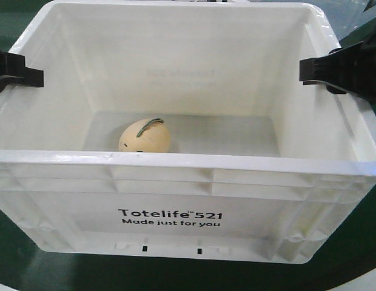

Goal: Place moving items into box and shelve

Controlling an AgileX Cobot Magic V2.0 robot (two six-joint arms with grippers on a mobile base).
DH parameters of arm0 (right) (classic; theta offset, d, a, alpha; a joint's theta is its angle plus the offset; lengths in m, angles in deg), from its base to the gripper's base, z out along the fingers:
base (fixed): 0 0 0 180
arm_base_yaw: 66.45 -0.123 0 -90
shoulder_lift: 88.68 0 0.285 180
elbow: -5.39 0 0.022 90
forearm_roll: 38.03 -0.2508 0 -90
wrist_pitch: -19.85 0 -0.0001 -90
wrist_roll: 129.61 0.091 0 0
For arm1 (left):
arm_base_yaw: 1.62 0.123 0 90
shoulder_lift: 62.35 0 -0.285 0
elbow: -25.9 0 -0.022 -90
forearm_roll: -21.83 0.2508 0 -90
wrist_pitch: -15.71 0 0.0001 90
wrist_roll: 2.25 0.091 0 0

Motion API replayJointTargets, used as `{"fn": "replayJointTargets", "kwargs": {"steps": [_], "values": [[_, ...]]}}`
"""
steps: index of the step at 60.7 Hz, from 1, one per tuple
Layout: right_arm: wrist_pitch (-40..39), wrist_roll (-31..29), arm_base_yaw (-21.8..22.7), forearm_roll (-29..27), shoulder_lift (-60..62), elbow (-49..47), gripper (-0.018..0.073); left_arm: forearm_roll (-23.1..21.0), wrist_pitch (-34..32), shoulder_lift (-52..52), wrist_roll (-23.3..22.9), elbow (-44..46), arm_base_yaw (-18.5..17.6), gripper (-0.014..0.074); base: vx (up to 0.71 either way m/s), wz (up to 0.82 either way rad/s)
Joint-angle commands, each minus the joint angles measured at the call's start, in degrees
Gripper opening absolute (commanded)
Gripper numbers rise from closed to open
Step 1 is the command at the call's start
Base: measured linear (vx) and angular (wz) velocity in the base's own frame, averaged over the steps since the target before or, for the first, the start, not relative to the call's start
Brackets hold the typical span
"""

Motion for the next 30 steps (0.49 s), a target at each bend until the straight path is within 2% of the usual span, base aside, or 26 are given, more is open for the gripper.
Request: {"fn": "replayJointTargets", "kwargs": {"steps": [1, 30], "values": [[-7.4, 0.7, -0.1, 1.4, 1.3, -2.5, -0.0006, -9.3, -5.1, 2.4, 1.4, 3.1, -0.9, -0.0008, 0.00, 0.00], [-7.3, 0.7, -0.1, 1.4, 1.3, -2.5, -0.0006, -9.3, -5.1, 2.4, 1.4, 3.1, -0.9, -0.0008, 0.00, 0.00]]}}
